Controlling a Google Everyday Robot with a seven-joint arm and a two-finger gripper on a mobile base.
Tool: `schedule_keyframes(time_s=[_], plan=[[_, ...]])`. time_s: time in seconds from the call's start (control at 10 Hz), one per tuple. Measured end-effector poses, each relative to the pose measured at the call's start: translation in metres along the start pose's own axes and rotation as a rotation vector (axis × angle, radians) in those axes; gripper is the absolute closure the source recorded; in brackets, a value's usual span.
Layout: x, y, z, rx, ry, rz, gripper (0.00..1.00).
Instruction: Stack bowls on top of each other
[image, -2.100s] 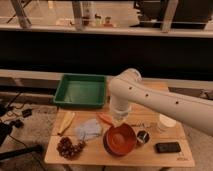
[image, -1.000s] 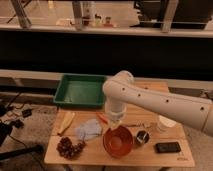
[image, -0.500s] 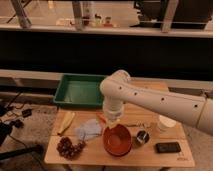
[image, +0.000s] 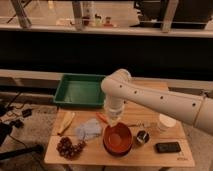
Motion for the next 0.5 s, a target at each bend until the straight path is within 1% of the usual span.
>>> schedule_keyframes(time_s=[0.3,0.4,0.5], plan=[[0.0018,-0.002,0.0014,-0.002,0.005,0.0,1.0],[0.0015,-0.0021,0.0014,-0.002,0.005,0.0,0.97],[0.0017,-0.002,0.0014,-0.002,0.005,0.0,0.86]])
